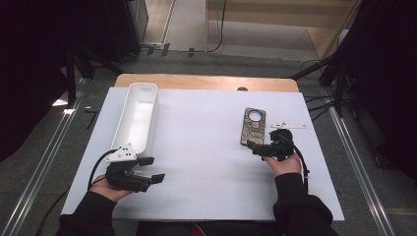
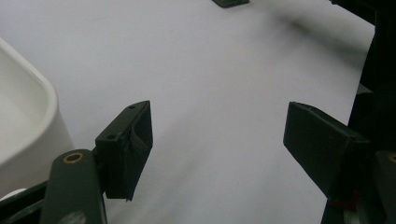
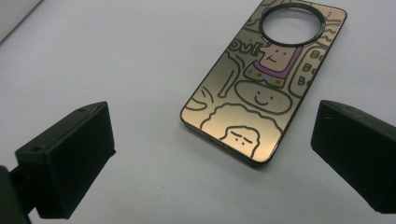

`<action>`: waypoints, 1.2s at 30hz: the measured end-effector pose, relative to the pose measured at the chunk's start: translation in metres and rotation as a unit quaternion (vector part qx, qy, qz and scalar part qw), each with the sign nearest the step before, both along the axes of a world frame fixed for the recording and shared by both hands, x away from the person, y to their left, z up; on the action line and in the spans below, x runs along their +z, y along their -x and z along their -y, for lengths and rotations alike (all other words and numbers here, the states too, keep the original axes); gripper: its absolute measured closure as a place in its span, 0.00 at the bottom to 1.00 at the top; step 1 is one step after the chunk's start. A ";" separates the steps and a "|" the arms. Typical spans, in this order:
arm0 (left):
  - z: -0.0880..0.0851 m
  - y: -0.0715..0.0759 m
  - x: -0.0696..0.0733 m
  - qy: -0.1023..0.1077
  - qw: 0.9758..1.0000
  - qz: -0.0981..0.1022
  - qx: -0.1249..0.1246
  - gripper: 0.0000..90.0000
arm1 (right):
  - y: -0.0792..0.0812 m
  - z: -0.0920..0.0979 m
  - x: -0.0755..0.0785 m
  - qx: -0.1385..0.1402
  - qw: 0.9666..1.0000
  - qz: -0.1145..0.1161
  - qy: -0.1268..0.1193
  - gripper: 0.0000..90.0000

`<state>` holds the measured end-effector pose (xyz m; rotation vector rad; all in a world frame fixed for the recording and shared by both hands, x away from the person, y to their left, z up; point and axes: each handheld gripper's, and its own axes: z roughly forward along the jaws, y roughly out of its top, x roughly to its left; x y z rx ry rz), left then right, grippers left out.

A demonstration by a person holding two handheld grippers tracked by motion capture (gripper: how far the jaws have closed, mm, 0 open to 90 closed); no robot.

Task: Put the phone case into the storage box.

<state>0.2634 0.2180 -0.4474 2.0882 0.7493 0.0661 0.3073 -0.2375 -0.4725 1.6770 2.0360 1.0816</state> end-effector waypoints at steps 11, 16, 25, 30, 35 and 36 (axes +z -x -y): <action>0.000 0.000 -0.001 0.002 1.000 -0.001 0.002 0.27 | -0.009 -0.003 -0.002 -0.019 1.000 -0.002 -0.004 0.00; 0.000 0.000 -0.001 0.001 1.000 -0.002 0.001 0.27 | -0.014 -0.004 -0.005 -0.021 1.000 -0.011 -0.006 0.00; -0.001 0.000 -0.002 0.003 1.000 -0.004 0.004 0.27 | -0.027 -0.005 0.000 -0.030 0.999 -0.015 0.000 0.00; -0.001 -0.001 -0.002 0.004 1.000 -0.007 0.003 0.27 | -0.036 -0.007 0.002 -0.038 0.999 -0.020 0.004 0.00; -0.001 -0.001 -0.002 0.003 1.000 -0.007 0.003 0.27 | -0.043 -0.009 0.003 -0.048 0.999 -0.022 0.003 0.00; -0.001 -0.001 -0.002 0.003 1.000 -0.007 0.002 0.27 | -0.044 -0.010 0.004 -0.051 0.998 -0.023 0.006 0.00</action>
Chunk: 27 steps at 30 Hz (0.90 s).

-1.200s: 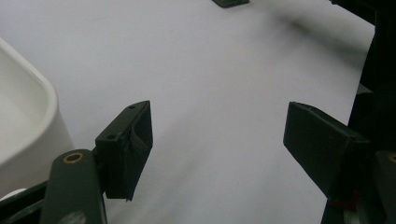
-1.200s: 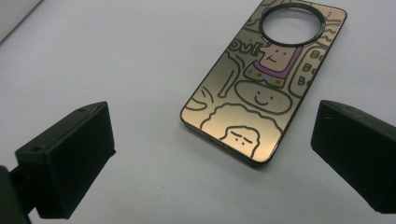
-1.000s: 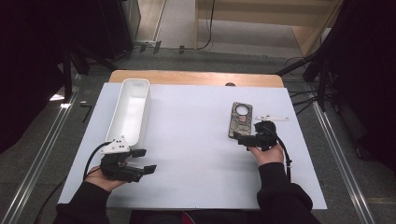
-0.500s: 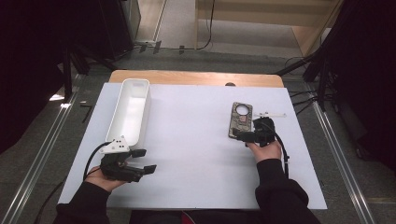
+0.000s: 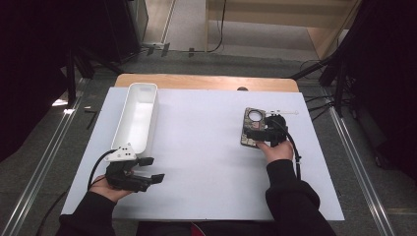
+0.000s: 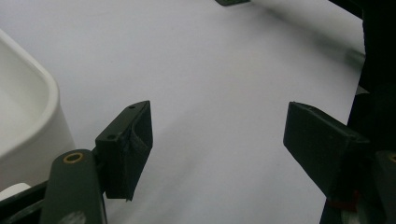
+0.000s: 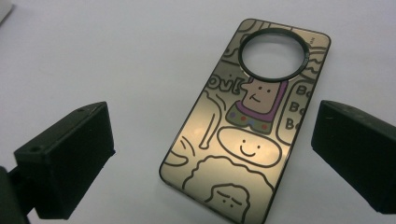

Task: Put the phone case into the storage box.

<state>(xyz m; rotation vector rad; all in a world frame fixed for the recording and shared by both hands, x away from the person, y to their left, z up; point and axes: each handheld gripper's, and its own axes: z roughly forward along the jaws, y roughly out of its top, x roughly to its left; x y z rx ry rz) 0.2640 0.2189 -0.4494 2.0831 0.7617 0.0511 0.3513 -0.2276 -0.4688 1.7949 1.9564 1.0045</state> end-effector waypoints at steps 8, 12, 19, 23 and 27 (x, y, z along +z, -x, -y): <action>0.000 0.000 0.000 0.000 1.000 0.000 0.000 0.27 | -0.011 -0.006 -0.001 -0.017 1.000 -0.006 0.004 0.00; 0.000 0.000 0.000 0.000 1.000 0.000 0.000 0.27 | -0.016 -0.007 -0.001 -0.023 1.000 -0.008 0.005 0.00; 0.000 0.000 0.000 0.000 1.000 0.000 0.000 0.27 | -0.024 -0.011 0.000 -0.035 0.999 -0.011 0.005 0.00; 0.000 0.000 0.000 0.000 1.000 0.000 -0.001 0.27 | -0.028 -0.013 0.000 -0.043 0.999 -0.014 0.008 0.00; 0.000 0.000 0.000 -0.001 1.000 0.000 -0.002 0.27 | -0.035 -0.013 -0.002 -0.052 0.998 -0.016 0.010 0.00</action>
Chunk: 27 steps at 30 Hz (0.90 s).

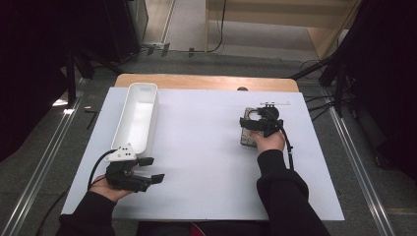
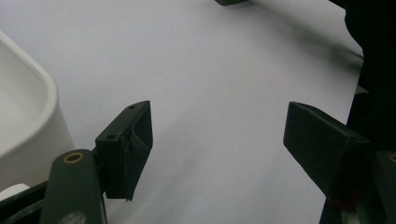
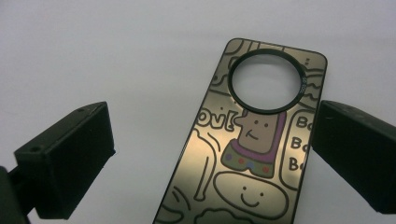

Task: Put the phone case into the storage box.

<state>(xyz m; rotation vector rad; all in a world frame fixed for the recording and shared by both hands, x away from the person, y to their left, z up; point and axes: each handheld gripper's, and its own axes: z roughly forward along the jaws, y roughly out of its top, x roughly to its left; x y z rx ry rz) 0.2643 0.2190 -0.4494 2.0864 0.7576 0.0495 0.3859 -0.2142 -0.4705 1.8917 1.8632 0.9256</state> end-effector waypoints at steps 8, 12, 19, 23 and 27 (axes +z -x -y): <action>-0.001 0.000 0.000 0.000 1.000 0.000 0.001 0.27 | -0.011 -0.002 0.002 -0.008 1.000 -0.014 0.005 0.00; 0.000 0.000 0.000 0.000 1.000 0.000 0.000 0.27 | -0.013 0.000 0.000 -0.011 1.000 -0.023 0.005 0.00; 0.000 0.000 0.000 0.000 1.000 0.000 0.000 0.27 | -0.016 0.002 -0.004 -0.013 0.999 -0.039 0.005 0.00; 0.000 0.000 0.000 0.000 1.000 0.000 -0.001 0.27 | -0.017 0.002 -0.007 -0.011 0.999 -0.047 0.005 0.00; 0.000 0.000 0.000 -0.001 1.000 0.000 0.000 0.27 | -0.018 0.001 -0.008 -0.009 0.999 -0.053 0.006 0.00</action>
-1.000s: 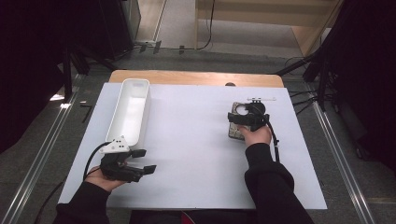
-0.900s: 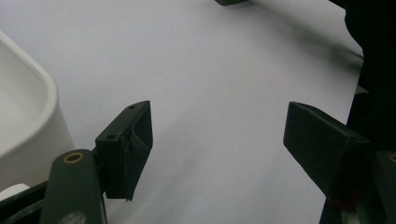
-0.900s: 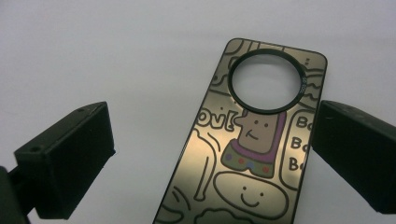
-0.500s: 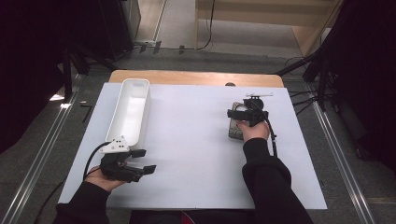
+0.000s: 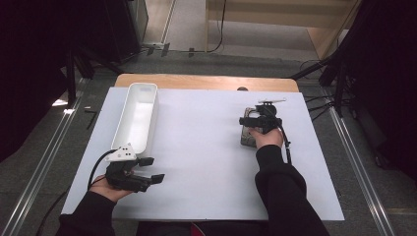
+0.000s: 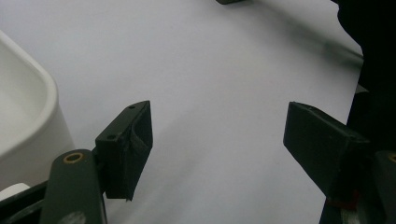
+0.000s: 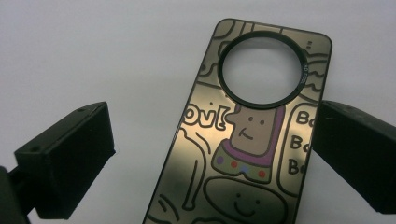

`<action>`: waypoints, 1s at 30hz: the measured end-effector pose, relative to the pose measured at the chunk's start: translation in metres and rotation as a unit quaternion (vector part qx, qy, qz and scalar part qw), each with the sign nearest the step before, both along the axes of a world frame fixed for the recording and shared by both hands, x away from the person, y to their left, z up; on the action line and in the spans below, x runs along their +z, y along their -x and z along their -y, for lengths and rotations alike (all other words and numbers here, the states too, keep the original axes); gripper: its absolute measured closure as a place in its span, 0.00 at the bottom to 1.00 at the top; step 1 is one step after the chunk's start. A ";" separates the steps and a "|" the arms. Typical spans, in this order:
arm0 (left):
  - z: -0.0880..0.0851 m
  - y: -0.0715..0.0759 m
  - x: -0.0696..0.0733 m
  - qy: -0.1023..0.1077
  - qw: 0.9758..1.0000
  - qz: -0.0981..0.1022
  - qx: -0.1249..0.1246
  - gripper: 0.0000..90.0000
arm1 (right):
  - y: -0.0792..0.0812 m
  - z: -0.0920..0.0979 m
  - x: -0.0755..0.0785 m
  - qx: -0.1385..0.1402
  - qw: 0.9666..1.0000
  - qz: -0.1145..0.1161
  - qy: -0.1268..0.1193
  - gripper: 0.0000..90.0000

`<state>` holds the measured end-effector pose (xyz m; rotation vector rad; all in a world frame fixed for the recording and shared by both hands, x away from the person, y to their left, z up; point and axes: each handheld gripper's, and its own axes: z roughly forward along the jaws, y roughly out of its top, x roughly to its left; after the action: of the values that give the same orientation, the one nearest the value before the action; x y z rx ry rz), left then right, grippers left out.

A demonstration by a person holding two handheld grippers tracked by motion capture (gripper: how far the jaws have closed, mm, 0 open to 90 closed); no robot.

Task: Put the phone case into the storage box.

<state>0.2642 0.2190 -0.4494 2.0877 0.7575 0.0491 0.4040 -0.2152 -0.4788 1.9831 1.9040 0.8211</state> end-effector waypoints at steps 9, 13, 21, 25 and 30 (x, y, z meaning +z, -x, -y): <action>0.000 0.000 0.001 0.000 1.000 0.002 0.001 0.27 | -0.001 -0.002 -0.005 -0.001 1.000 -0.015 0.012 0.00; 0.000 0.000 0.001 0.001 1.000 0.002 0.001 0.27 | -0.002 -0.002 -0.006 -0.003 1.000 -0.020 0.007 0.00; 0.000 0.000 0.000 0.001 1.000 0.002 0.001 0.27 | -0.004 -0.002 -0.009 -0.004 0.999 -0.034 0.010 0.00; 0.000 0.000 0.000 0.000 1.000 0.002 0.001 0.27 | -0.004 -0.002 -0.011 -0.008 0.999 -0.041 0.012 0.00; 0.000 0.000 0.000 0.001 1.000 0.002 0.001 0.27 | -0.005 -0.002 -0.013 -0.008 0.999 -0.046 0.012 0.00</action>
<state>0.2640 0.2191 -0.4490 2.0853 0.7575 0.0531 0.4092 -0.2130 -0.4916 2.0526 1.9363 0.7108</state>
